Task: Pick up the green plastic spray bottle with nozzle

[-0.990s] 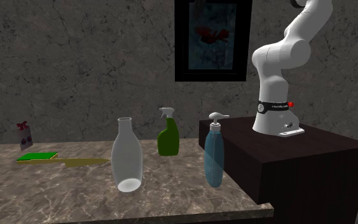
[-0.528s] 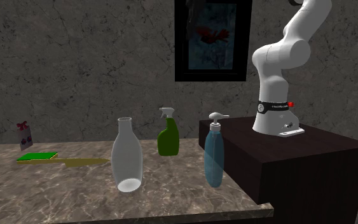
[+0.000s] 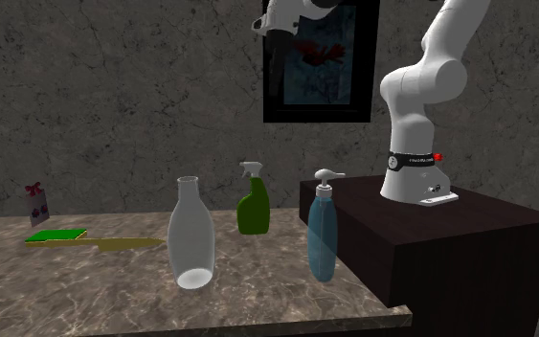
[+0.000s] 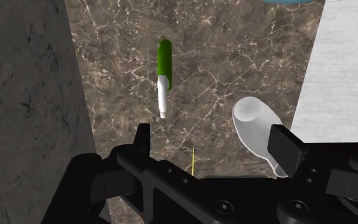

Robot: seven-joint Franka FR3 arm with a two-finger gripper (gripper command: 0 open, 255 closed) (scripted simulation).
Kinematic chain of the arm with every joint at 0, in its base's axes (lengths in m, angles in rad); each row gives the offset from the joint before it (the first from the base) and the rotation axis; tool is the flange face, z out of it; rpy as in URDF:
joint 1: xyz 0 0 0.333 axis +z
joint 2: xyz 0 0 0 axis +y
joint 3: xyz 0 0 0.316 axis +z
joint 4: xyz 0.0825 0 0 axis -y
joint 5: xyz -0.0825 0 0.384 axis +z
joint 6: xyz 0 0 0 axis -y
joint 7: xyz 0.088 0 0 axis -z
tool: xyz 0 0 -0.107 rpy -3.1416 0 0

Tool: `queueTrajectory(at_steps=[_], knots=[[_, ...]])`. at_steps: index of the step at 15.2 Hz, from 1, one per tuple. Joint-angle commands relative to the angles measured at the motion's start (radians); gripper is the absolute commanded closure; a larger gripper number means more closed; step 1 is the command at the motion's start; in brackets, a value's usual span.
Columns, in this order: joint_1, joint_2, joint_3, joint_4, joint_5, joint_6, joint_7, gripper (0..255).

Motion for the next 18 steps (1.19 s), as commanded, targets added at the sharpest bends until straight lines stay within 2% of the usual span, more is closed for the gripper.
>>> queueTrajectory(at_steps=[1, 8, 14, 18], knots=[[-0.003, 0.058, -0.017, -0.017, -0.001, 0.067, -0.007, 0], [-0.006, 0.296, -0.075, -0.037, 0.022, 0.288, -0.046, 0], [0.0, 0.53, -0.111, -0.007, 0.105, 0.456, -0.118, 0], [0.0, 0.586, -0.108, -0.013, 0.135, 0.516, -0.139, 0]])
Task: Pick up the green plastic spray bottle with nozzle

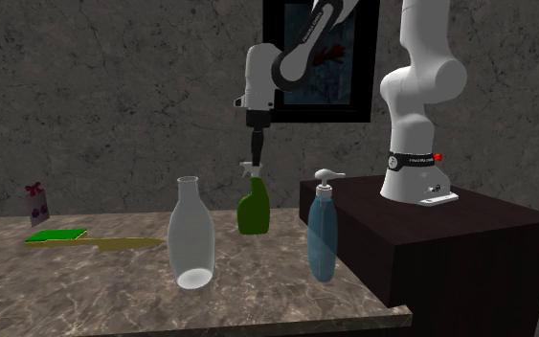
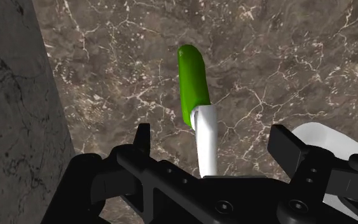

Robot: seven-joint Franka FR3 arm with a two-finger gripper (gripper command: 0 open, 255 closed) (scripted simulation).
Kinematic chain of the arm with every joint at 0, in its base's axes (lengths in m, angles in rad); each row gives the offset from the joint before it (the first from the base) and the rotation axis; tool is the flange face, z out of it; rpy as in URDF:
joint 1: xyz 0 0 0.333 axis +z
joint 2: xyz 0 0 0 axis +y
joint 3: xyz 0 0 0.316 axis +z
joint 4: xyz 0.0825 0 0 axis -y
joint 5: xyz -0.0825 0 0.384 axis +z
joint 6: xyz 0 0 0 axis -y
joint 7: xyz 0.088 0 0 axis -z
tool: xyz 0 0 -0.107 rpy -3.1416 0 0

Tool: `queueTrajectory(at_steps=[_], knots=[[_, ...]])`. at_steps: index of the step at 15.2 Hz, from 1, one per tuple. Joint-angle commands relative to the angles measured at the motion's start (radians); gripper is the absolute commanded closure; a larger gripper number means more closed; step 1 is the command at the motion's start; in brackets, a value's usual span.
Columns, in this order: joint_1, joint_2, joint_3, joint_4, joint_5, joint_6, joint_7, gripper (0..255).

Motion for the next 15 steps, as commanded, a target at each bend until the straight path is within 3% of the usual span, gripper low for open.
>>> queueTrajectory(at_steps=[1, 5, 6, 15], knots=[[0.0, 0.028, 0.002, -0.001, 0.016, 0.028, -0.012, 0], [-0.002, 0.066, 0.008, -0.003, 0.04, 0.066, -0.029, 0], [-0.002, 0.064, 0.007, -0.003, 0.04, 0.065, -0.029, 255], [-0.002, 0.066, 0.008, -0.002, 0.04, 0.066, -0.029, 255]])
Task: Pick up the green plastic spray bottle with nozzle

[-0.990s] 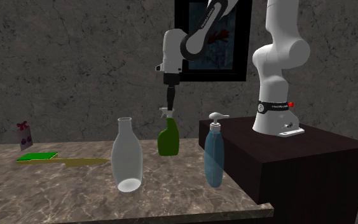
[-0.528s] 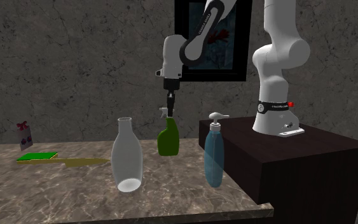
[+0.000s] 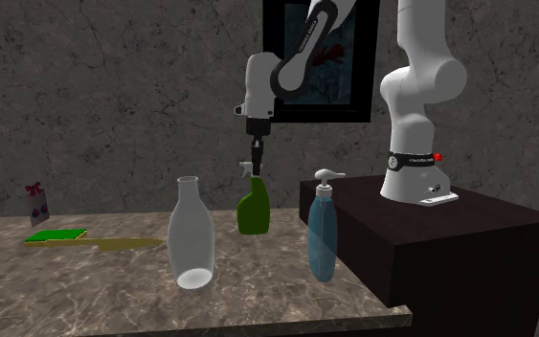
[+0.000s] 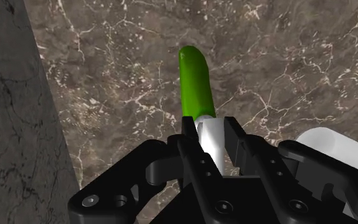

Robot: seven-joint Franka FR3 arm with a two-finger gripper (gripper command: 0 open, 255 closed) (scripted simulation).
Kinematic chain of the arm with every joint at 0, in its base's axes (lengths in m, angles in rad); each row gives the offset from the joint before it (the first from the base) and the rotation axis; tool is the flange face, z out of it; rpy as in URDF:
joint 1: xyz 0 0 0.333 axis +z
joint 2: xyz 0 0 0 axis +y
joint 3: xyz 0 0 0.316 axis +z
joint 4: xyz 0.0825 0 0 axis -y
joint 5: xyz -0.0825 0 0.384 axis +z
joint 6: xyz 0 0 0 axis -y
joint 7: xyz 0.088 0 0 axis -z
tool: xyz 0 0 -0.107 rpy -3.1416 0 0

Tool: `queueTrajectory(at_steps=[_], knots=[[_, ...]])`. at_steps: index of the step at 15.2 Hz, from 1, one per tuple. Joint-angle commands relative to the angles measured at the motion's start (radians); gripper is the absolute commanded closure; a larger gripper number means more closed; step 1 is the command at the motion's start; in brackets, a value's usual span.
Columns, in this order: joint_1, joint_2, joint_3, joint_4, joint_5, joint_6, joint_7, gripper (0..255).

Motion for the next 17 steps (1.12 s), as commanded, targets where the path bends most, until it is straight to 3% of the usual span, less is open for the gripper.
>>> queueTrajectory(at_steps=[1, 17], knots=[[0.002, -0.014, -0.002, 0.0, -0.01, -0.015, 0.008, 255], [-0.002, -0.202, -0.008, 0.032, -0.102, -0.228, 0.073, 255]])
